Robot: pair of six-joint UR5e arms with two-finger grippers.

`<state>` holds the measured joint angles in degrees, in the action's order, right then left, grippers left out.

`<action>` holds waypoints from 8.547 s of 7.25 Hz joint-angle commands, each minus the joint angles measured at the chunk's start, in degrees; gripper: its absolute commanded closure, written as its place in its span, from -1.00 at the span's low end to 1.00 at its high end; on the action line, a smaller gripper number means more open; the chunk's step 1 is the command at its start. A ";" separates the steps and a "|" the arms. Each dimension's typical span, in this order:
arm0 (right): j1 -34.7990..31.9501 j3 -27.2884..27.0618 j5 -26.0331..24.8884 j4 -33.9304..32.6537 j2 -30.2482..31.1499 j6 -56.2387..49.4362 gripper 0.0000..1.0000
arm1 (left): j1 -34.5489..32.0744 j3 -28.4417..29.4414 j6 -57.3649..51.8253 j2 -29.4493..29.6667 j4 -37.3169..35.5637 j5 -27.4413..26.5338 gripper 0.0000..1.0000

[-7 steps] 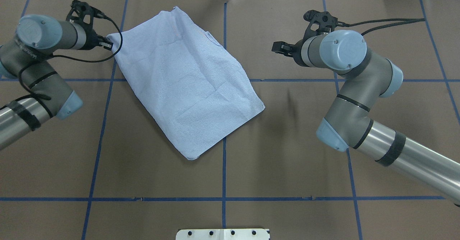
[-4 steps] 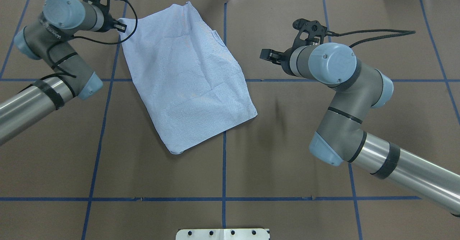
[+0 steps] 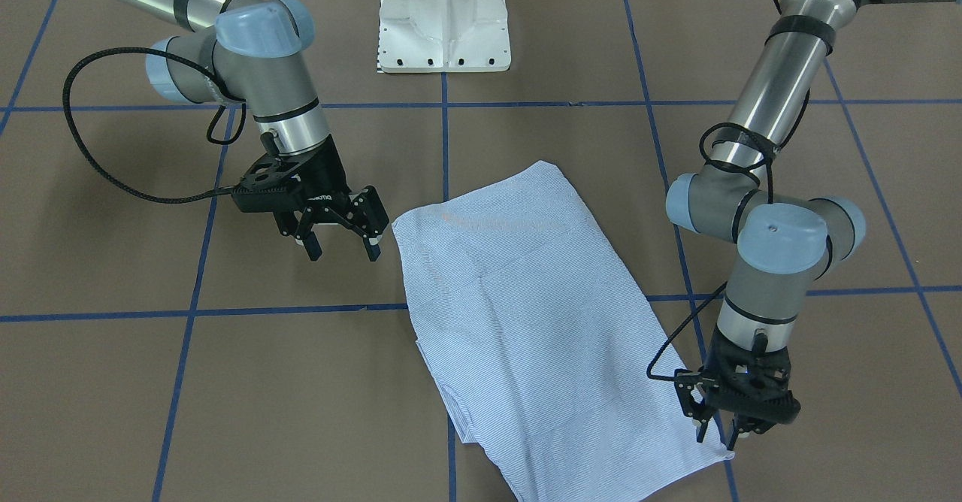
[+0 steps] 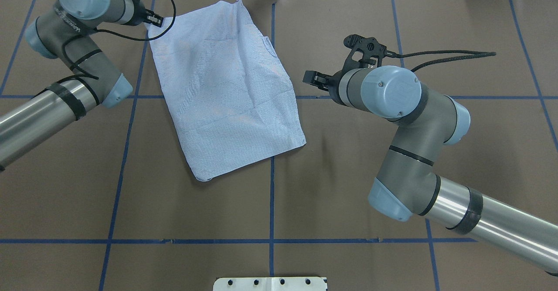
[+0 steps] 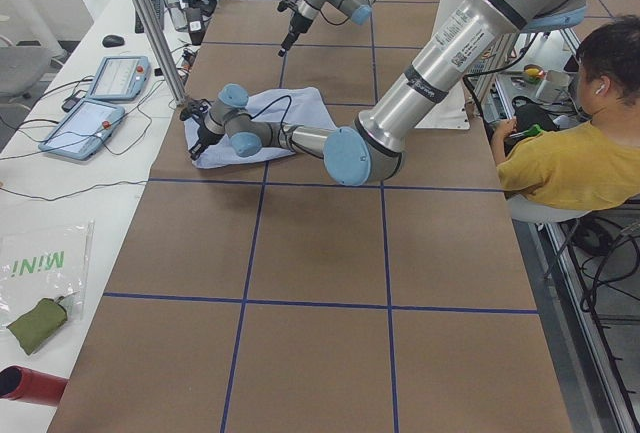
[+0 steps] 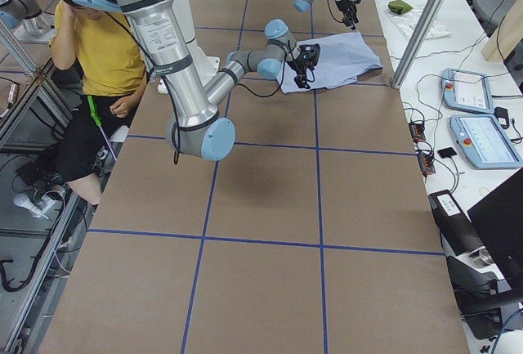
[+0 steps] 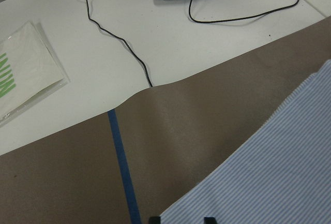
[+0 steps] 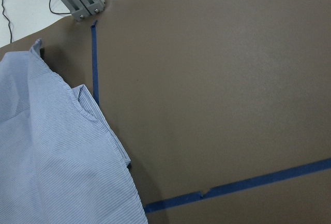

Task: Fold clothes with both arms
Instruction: 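Lower the right gripper onto the shirt's near corner and grasp it, then move the left gripper to the shirt's near edge and grasp it, then pull the shirt toward the robot with both grippers, lifting its near edge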

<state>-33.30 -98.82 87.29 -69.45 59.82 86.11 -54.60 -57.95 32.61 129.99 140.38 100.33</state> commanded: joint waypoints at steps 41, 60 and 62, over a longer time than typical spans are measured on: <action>13.00 17.70 -8.63 -15.72 -18.08 30.70 1.00 | 33.86 -45.33 62.11 -28.85 -3.78 -15.07 -0.36; 13.87 3.63 -8.89 -16.07 -8.20 30.09 1.00 | 35.27 -49.51 59.41 -24.78 -9.69 -12.36 1.00; 18.77 -10.45 -12.48 -16.94 1.22 30.00 1.00 | 35.44 -55.24 59.50 -24.87 -9.69 -10.86 1.00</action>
<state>-17.33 -100.54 76.82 -85.79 55.51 116.16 -19.25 -110.00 92.08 105.08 130.70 88.72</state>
